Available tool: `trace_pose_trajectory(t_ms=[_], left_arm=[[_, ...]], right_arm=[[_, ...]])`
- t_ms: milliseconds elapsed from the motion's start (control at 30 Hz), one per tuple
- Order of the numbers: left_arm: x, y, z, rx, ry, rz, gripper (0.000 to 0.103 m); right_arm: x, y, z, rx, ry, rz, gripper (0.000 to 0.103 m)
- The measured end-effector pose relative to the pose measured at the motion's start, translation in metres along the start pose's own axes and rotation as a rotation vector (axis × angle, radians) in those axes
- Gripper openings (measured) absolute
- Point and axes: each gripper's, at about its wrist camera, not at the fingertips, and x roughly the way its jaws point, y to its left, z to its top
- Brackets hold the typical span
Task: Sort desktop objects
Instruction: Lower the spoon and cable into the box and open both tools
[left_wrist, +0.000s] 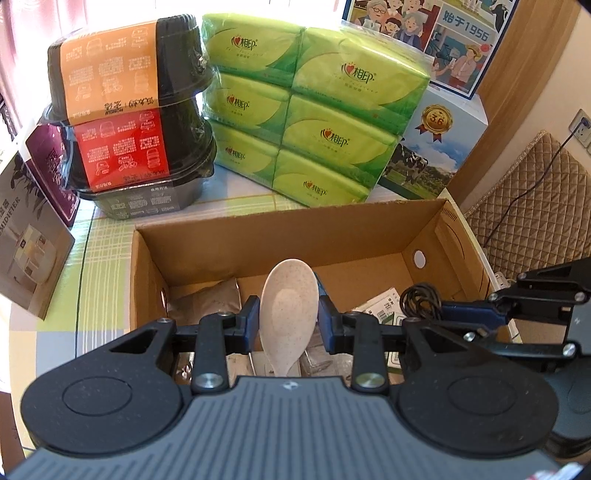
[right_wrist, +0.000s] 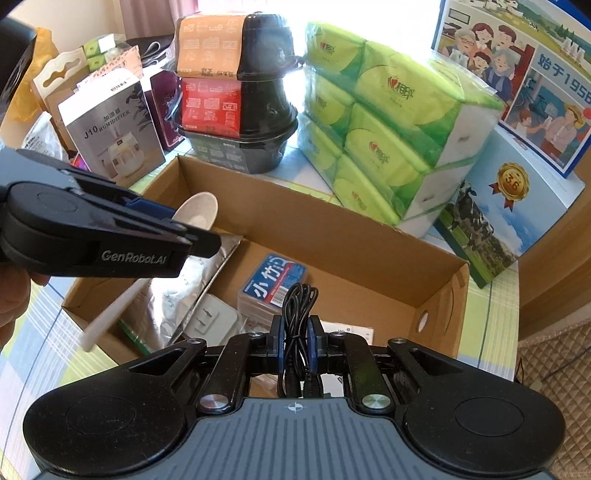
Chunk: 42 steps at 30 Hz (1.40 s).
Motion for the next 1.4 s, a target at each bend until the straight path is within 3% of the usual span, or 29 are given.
trace_pose_trajectory(t_ms=[700,900,967,1033,1067,1400], left_arm=[[0.005,0.013,-0.015,-0.016,0.027,-0.001,0.029],[0.003,0.013,-0.017,-0.014,0.030,0.000,0.032],[0.002,0.014,-0.019,-0.013,0.032,0.004,0.034],[0.002,0.016,-0.020,-0.014,0.034,0.009,0.035],[0.001,0.018,-0.021,-0.015,0.034,0.011,0.036],[-0.006,0.025,-0.030,-0.017,0.038,0.028,0.042]], right_arm=[[0.006,0.004,0.000,0.011,-0.003,0.001,0.009],[-0.001,0.003,0.003,0.067,-0.061,0.056,0.009],[-0.004,-0.001,0.005,0.123,-0.094,0.082,0.013],[-0.006,-0.005,0.007,0.163,-0.104,0.098,0.039],[-0.007,-0.005,0.008,0.170,-0.109,0.099,0.041],[-0.012,-0.005,0.002,0.153,-0.095,0.062,0.042]])
